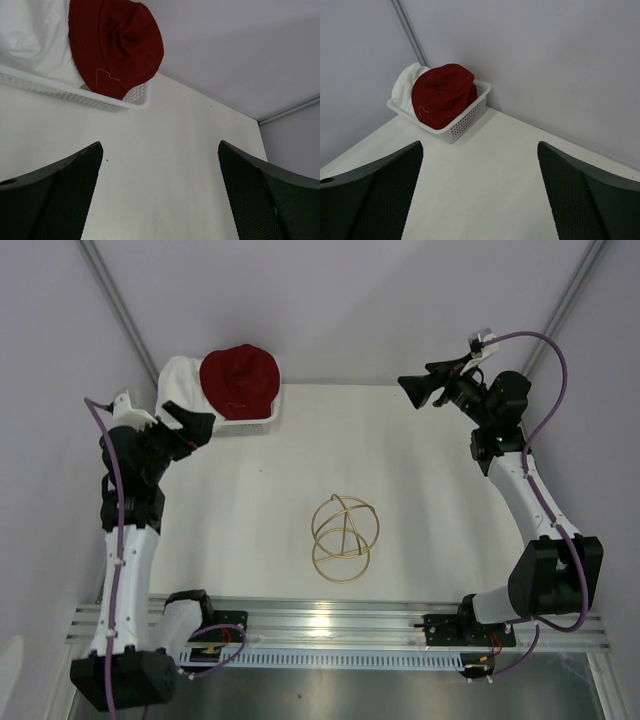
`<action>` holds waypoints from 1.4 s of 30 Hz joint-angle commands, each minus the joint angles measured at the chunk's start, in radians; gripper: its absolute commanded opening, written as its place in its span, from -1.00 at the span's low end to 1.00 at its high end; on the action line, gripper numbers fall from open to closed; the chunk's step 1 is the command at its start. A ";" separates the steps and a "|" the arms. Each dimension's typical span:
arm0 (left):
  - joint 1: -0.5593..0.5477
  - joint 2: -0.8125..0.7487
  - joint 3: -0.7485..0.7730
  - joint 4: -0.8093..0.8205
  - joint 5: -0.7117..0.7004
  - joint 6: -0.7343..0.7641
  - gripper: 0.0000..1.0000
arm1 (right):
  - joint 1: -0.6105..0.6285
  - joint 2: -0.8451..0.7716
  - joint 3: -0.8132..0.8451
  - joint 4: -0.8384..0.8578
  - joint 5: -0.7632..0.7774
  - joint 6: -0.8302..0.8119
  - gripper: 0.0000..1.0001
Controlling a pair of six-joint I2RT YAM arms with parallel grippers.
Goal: Stack the hats
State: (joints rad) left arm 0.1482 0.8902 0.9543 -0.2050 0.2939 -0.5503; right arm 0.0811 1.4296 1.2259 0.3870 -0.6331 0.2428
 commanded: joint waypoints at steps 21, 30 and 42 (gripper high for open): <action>-0.253 1.044 0.771 0.058 -0.490 -0.011 0.95 | 0.003 0.006 0.050 -0.013 0.004 -0.023 0.99; -0.254 1.184 0.830 0.197 -0.504 0.026 0.80 | 0.005 0.015 0.050 0.000 -0.007 -0.011 0.99; -0.254 1.190 0.885 0.242 -0.492 0.067 -0.99 | 0.006 0.012 0.052 -0.004 -0.004 -0.011 0.99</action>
State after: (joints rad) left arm -0.0998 2.1117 1.7817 -0.0219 -0.2073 -0.5117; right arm 0.0822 1.4567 1.2415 0.3569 -0.6338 0.2352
